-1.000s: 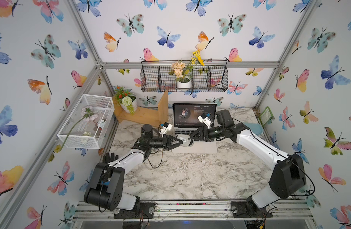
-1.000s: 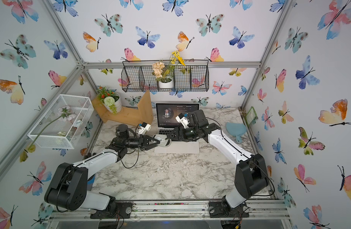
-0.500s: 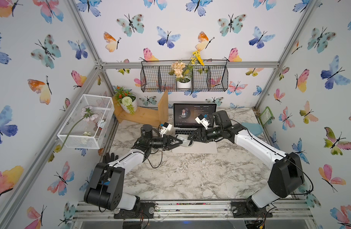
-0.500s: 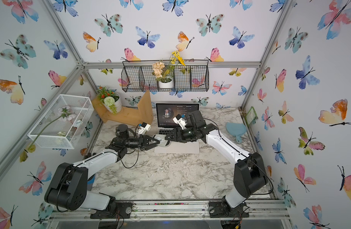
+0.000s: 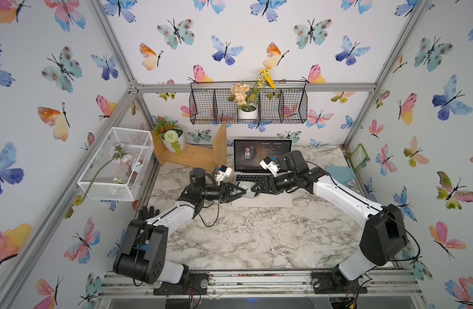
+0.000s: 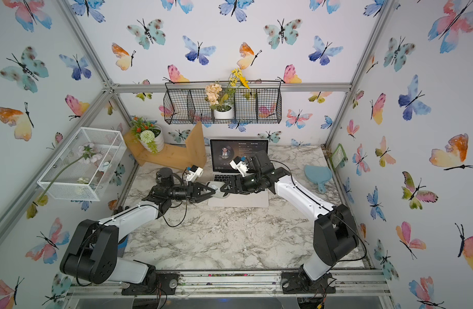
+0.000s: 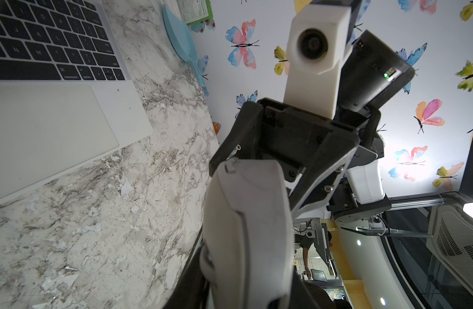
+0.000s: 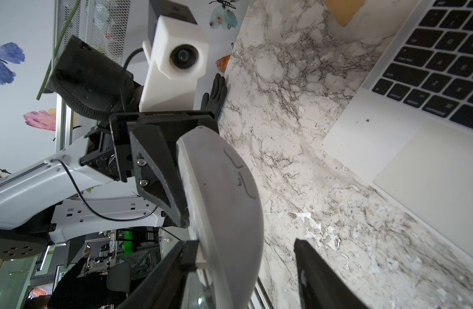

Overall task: Remove the wireless mouse receiver from the laptop
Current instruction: Insert the USB plug into the mouse.

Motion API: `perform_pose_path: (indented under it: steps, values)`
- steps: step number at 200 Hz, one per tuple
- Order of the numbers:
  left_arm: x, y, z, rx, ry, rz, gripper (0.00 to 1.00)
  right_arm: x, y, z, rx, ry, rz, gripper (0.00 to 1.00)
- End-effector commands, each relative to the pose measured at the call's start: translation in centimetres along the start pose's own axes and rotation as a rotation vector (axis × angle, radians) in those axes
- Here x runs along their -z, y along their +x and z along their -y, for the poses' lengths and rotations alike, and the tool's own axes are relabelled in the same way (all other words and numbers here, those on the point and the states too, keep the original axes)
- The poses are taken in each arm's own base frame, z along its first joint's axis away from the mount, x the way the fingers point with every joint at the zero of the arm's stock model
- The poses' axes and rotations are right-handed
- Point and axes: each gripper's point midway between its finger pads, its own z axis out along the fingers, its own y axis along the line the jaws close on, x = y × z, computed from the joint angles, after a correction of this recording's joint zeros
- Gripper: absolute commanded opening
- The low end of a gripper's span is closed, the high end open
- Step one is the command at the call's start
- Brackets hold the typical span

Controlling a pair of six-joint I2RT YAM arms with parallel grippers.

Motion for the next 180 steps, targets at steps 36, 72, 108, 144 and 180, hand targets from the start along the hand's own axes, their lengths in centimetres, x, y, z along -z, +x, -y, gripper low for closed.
perform_pose_path:
  steps: [36,72,108,144,180]
  values:
    - [0.2,-0.2,1.6,-0.084,0.028,-0.001,0.12,1.4,-2.4,-0.1,0.001,0.063,0.09,0.65]
    - [0.2,-0.2,1.6,-0.087,0.029,-0.001,0.12,1.9,-2.5,-0.1,0.0,0.064,0.101,0.65]
    - [0.2,-0.2,1.7,-0.09,0.03,-0.001,0.12,1.7,-2.2,0.5,-0.007,0.075,0.089,0.64]
    - [0.2,-0.2,1.7,-0.09,0.029,0.0,0.12,2.6,-2.8,1.0,-0.011,0.096,0.12,0.64]
    - [0.2,-0.3,1.7,-0.09,0.03,0.001,0.11,2.8,-2.8,1.0,-0.019,0.087,0.113,0.64]
